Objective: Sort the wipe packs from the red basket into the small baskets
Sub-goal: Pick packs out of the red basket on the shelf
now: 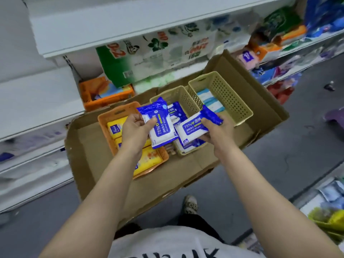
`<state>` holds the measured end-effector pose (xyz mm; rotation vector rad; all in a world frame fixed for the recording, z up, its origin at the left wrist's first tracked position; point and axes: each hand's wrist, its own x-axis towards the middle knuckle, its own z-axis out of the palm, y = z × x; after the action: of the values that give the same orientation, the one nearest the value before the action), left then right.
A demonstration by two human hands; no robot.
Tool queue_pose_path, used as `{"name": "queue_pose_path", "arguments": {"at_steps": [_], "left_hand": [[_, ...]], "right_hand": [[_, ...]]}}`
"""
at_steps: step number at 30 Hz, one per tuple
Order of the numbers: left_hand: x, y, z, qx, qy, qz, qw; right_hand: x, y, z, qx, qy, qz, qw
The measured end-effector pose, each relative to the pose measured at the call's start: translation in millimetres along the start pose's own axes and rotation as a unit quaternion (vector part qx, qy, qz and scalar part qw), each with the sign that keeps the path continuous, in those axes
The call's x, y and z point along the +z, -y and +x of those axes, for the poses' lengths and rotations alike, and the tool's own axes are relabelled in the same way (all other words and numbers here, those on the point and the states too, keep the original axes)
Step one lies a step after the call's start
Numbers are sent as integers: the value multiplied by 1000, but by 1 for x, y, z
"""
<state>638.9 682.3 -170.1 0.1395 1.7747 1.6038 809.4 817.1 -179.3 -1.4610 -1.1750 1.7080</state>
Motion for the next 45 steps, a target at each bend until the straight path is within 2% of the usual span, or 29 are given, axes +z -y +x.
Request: {"name": "queue_pose_path", "arguments": {"at_steps": [4, 10, 13, 18, 21, 29, 32, 37, 41, 43, 45], "left_hand": [[34, 3, -2, -5, -63, -34, 997], [33, 4, 6, -17, -126, -53, 991], [23, 2, 22, -32, -147, -58, 987], [11, 1, 60, -47, -148, -56, 986], [6, 6, 83, -65, -140, -33, 987], [-8, 27, 116, -88, -126, 12, 988], [-14, 33, 119, -98, -130, 23, 986], [-8, 38, 119, -109, -135, 36, 984], [8, 36, 119, -118, -125, 40, 984], [15, 35, 119, -137, -100, 55, 984], [22, 33, 118, -155, -70, 77, 982]], "right_hand": [[-18, 16, 46, 8, 8, -29, 999], [3, 16, 89, 64, 90, -126, 986], [15, 7, 109, 72, 73, -172, 980], [31, -12, 141, 39, 41, -288, 956], [43, -27, 157, 43, 50, -360, 931], [68, -70, 176, 87, 104, -400, 906], [71, -75, 184, 50, 124, -497, 857], [71, -74, 193, -7, 173, -587, 791], [68, -75, 183, -68, 179, -624, 757], [67, -71, 177, -166, 185, -588, 769], [75, -54, 171, -228, 180, -492, 821]]}}
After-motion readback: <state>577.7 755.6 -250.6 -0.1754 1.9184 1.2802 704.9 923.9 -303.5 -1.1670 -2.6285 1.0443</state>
